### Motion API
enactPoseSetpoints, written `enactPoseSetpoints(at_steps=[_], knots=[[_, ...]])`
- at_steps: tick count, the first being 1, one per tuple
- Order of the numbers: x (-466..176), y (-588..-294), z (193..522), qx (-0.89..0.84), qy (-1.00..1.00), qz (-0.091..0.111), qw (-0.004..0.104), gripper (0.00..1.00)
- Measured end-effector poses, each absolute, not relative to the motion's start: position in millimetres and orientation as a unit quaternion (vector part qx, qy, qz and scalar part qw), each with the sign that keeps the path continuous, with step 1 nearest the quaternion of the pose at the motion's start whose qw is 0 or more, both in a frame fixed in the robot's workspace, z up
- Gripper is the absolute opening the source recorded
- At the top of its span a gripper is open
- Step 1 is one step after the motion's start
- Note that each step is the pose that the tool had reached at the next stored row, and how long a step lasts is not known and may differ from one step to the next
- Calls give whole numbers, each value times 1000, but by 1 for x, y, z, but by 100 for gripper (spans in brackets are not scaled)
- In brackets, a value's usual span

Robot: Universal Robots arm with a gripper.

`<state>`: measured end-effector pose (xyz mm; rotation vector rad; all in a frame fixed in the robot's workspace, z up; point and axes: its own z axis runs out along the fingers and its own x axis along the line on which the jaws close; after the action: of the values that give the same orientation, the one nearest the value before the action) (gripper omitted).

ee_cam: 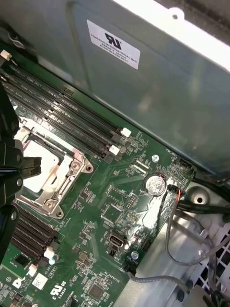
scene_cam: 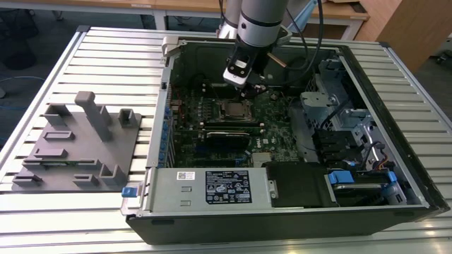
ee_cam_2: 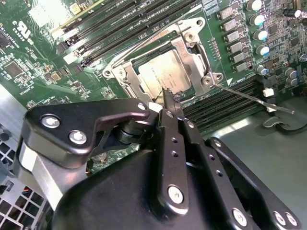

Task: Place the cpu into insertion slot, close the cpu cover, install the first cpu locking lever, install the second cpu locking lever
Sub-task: 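Close the cpu cover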

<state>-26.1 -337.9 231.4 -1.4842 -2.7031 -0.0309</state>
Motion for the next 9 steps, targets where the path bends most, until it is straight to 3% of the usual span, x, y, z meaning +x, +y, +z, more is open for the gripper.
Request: enactPoseSetpoints(at_steps=[9], knots=[[-26,-338,231,-470,-882,-11,30,10]])
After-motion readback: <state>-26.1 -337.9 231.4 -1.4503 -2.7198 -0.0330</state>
